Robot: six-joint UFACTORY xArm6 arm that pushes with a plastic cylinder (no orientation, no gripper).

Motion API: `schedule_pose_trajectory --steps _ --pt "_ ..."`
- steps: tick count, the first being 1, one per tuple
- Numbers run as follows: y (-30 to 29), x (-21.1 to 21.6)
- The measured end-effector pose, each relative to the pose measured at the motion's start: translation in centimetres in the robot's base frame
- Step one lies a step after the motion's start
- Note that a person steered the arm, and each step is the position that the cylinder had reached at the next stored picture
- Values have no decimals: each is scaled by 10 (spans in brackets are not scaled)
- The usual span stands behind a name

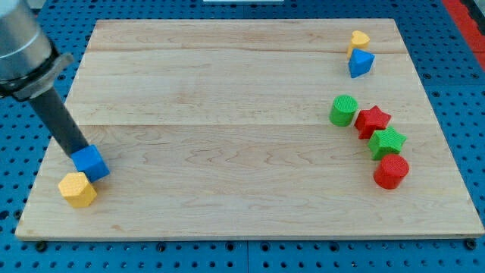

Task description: Push the yellow hexagon diagonally left below the blue triangle

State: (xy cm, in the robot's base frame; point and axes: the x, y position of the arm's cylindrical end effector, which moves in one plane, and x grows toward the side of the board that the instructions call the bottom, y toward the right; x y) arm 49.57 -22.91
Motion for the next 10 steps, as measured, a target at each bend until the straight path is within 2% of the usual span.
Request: schedule_pose_trajectory --steps 1,2,3,4,5,6,7,8,9,10 --pt "-56 21" --pt "-72 48" --pt "6 77" --pt "77 39" --pt "128 44" --pt "67 51" --pt "33 57" --pt "36 102" --pt "65 117" --pt "109 36"
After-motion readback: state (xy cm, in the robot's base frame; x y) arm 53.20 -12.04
